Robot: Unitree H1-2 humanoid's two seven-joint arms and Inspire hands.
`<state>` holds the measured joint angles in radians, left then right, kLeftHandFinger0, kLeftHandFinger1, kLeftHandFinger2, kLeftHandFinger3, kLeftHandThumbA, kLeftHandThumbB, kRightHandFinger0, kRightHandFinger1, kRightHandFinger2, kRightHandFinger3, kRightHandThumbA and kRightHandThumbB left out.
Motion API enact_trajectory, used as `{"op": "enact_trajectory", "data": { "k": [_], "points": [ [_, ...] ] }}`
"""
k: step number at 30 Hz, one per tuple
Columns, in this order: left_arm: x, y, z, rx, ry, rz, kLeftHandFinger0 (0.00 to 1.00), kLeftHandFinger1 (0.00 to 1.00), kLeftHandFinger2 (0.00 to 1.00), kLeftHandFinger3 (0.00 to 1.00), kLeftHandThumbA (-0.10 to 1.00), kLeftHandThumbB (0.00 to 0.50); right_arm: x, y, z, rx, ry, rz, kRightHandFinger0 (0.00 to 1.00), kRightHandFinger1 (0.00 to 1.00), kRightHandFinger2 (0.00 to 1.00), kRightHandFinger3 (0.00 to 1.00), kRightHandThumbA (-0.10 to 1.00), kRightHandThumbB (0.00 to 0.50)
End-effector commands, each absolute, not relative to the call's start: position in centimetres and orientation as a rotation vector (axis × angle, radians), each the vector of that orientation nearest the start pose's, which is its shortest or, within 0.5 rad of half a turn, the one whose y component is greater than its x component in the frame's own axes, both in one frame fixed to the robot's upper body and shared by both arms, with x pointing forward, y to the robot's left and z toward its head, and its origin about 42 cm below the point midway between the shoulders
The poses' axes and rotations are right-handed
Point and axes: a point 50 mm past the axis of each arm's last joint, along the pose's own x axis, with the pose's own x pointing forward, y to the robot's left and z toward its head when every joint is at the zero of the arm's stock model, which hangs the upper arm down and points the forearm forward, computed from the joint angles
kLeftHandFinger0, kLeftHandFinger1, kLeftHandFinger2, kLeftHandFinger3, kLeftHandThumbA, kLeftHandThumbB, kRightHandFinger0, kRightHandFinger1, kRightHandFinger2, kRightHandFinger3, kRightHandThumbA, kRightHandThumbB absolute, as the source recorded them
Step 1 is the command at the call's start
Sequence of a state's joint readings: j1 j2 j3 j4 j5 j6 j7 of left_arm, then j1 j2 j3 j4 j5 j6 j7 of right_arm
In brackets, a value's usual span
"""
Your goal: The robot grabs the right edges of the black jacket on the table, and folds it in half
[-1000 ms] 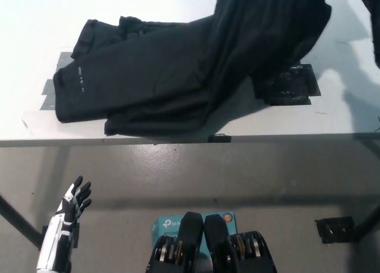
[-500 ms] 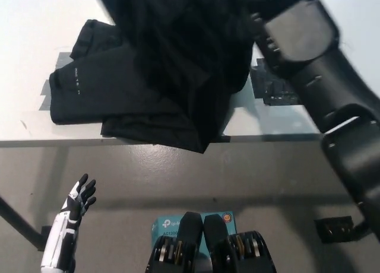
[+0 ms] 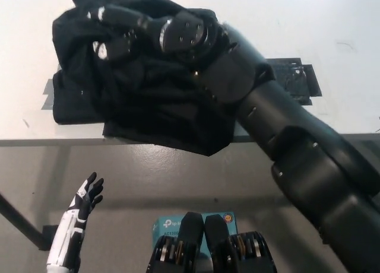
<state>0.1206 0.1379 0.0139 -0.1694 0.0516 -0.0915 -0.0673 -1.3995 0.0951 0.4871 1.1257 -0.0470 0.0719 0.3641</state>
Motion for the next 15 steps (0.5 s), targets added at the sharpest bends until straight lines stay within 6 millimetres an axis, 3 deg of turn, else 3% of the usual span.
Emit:
{"op": "enact_trajectory", "data": {
  "k": [1,2,3,4,5,6,11,12,15],
  "points": [
    [24.7,25.5,13.5,0.232,-0.199,-0.086,1.00,1.00,1.00,1.00,1.00,0.123,54.0,4.6,36.7,-0.798,-0.199,0.766,0.48,0.74,0.85,0.88,-0.10,0.170],
    [24.8,25.5,13.5,0.230,-0.208,-0.091,1.00,1.00,1.00,1.00,1.00,0.109,54.2,4.2,35.9,-0.792,-0.187,0.753,0.79,0.96,0.93,0.88,-0.10,0.169],
    [24.9,25.4,13.6,0.226,-0.205,-0.094,1.00,1.00,1.00,1.00,1.00,0.117,54.4,3.8,35.6,-0.790,-0.179,0.747,1.00,1.00,1.00,0.84,-0.02,0.197],
    [25.0,25.3,13.7,0.221,-0.206,-0.095,1.00,1.00,1.00,1.00,1.00,0.125,54.6,3.7,35.8,-0.779,-0.124,0.745,1.00,1.00,1.00,1.00,0.32,0.266],
    [25.1,25.3,13.7,0.221,-0.207,-0.096,1.00,1.00,1.00,1.00,1.00,0.125,54.6,3.6,35.8,-0.778,-0.119,0.743,1.00,1.00,1.00,1.00,0.33,0.284],
    [25.2,25.2,13.8,0.234,-0.206,-0.100,1.00,1.00,1.00,1.00,1.00,0.138,54.7,3.3,36.3,-0.694,-0.041,0.817,1.00,1.00,1.00,1.00,0.47,0.383],
    [25.5,25.0,14.1,0.242,-0.213,-0.106,1.00,1.00,1.00,1.00,1.00,0.098,55.0,2.6,38.1,-0.696,-0.052,0.857,1.00,1.00,1.00,1.00,0.72,0.428],
    [25.6,25.0,14.1,0.243,-0.214,-0.105,1.00,1.00,1.00,1.00,1.00,0.104,55.1,2.5,38.3,-0.702,-0.051,0.856,1.00,1.00,1.00,1.00,0.78,0.456],
    [25.8,25.0,14.2,0.238,-0.214,-0.107,1.00,1.00,1.00,1.00,1.00,0.096,55.0,2.4,40.5,-0.671,-0.051,0.875,1.00,1.00,1.00,1.00,0.93,0.451]
  ]
}}
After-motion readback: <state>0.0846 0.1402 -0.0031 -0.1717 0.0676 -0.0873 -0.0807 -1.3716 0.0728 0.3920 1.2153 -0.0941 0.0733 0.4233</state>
